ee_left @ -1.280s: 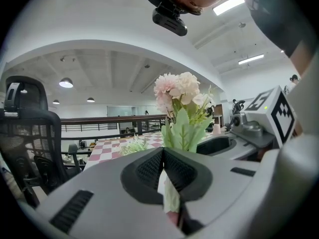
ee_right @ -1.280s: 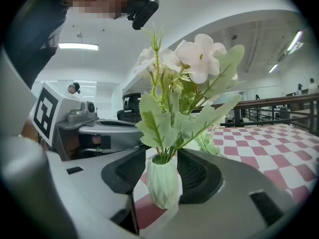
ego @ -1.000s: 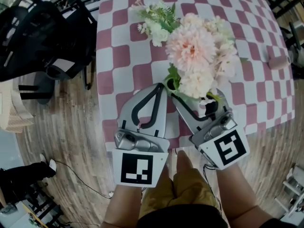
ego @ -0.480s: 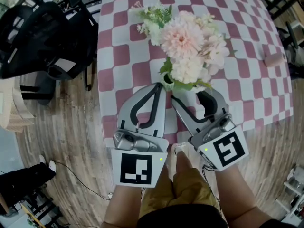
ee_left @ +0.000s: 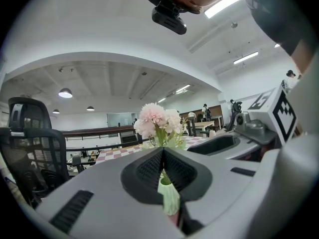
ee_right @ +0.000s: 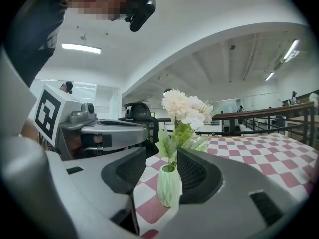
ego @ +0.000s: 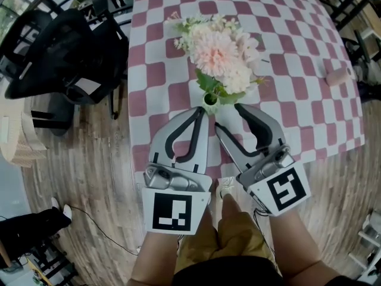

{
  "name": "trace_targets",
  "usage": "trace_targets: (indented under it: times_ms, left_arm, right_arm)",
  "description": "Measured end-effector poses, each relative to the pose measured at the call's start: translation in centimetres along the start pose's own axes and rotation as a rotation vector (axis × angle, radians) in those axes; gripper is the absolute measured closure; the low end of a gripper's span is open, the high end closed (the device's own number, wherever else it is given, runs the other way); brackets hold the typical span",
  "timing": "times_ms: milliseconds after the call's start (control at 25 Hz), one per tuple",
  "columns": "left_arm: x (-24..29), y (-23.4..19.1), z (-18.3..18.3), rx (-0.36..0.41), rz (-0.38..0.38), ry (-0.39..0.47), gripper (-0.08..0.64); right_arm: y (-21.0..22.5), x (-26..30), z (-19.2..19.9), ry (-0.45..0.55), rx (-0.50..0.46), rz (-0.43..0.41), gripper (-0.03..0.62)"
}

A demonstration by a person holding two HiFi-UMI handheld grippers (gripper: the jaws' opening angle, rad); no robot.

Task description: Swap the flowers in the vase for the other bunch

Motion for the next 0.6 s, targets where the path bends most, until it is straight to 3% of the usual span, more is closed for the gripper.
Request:
trace_targets:
  times_ms: [600]
  left_arm:
    - [-2.0,1.1,-4.5,0.106,0.017,0.023,0.551]
  right_arm:
    - [0.6,-2.4,-5.1,0.056,-0.06,0.032,0.405]
Point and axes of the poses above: the fingertips, and each gripper's own axes: x forward along the fingers, y to its right, z out of its underside, the point moved 4 cm from there along -x, backward along the fingers, and after that the axes turned 14 degrees about -x, right-handed, at the moved point
